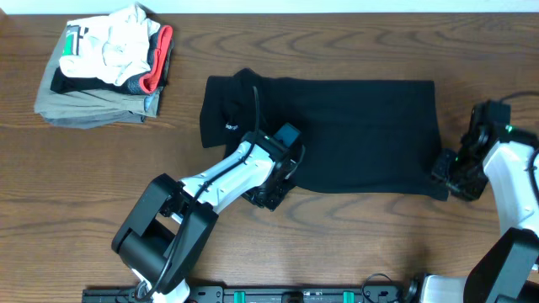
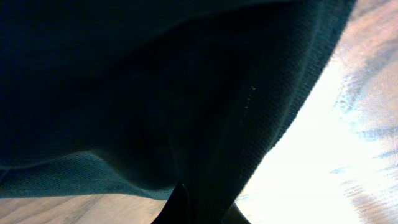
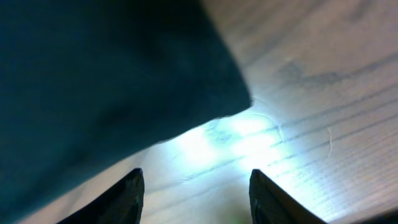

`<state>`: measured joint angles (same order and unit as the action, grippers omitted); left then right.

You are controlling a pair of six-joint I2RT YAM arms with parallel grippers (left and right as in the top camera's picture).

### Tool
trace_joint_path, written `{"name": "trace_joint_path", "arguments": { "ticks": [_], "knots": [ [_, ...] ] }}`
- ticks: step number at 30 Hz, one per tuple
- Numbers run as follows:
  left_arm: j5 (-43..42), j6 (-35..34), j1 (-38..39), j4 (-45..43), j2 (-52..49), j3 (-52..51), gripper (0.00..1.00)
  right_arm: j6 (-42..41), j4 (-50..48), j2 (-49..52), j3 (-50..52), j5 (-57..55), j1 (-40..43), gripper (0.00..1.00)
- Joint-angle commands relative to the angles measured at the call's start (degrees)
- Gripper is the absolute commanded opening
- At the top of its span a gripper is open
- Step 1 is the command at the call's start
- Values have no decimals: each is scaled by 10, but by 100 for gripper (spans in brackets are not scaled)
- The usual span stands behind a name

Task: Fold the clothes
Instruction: 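Move the left gripper to the shirt's lower middle and grasp the hem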

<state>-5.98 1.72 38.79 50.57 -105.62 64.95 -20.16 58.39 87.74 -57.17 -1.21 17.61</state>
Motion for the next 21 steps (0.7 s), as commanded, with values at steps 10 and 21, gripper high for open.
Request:
{"name": "trace_joint_path", "arguments": {
  "ticks": [10,21],
  "knots": [
    [6,-3,-11,2,10,9,6,-44,-165,-5,107,-64,32,51],
    [6,-6,-11,9,10,9,6,-47,-243,-4,150,-54,32,44]
  ]
}}
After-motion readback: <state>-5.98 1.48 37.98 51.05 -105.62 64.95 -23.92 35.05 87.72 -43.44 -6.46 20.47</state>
